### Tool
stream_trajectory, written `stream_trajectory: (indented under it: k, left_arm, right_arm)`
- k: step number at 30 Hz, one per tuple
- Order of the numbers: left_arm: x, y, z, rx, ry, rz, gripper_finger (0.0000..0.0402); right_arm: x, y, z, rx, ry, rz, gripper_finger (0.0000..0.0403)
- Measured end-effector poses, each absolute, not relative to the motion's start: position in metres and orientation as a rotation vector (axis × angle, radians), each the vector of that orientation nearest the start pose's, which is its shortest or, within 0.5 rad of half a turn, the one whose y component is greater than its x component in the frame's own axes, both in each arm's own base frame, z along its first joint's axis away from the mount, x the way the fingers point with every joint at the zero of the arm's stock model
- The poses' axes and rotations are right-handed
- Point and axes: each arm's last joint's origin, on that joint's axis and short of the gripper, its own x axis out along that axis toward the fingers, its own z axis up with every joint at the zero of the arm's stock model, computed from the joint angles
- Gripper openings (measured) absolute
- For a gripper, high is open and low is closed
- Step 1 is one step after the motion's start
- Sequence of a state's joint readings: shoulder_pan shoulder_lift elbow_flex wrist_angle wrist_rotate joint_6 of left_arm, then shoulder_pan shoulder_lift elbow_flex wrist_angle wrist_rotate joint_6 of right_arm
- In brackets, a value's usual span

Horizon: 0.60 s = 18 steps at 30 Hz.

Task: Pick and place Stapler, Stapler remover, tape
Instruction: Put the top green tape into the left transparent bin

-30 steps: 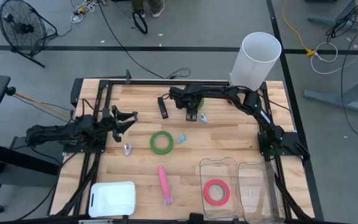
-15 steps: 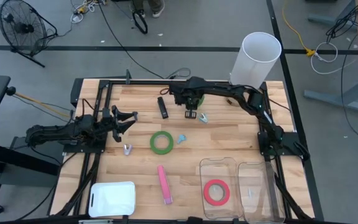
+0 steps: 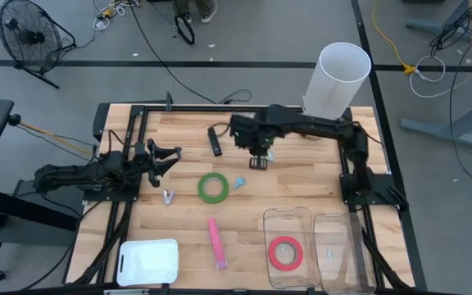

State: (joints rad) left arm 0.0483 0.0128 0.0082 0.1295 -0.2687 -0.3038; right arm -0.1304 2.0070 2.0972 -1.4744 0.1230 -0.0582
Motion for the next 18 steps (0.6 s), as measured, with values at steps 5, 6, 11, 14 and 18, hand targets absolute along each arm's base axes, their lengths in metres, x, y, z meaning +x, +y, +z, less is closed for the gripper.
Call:
stream_trajectory:
  k: [5,6,11,14,18]
  left_arm:
    - [0.096,0.012,0.178,-0.331,-0.174,0.294,0.0195]
    - [0.096,0.012,0.178,-0.344,-0.177,0.293,0.0195]
    - [0.096,0.012,0.178,-0.414,-0.188,0.287,0.0195]
    - [0.096,0.012,0.178,-0.451,-0.193,0.284,0.0195]
    - [0.096,0.012,0.178,-0.499,-0.199,0.277,0.0195]
  right_arm:
    - [0.36,-0.003,0.362,-0.009,1.34,-0.173,0.0055]
    - [0.355,0.008,0.367,0.001,1.333,-0.174,0.0055]
    - [0.338,0.065,0.377,0.044,1.304,-0.147,0.0055]
    - [0.329,0.097,0.378,0.066,1.306,-0.128,0.0055]
    - [0.317,0.137,0.373,0.116,1.303,-0.114,0.0055]
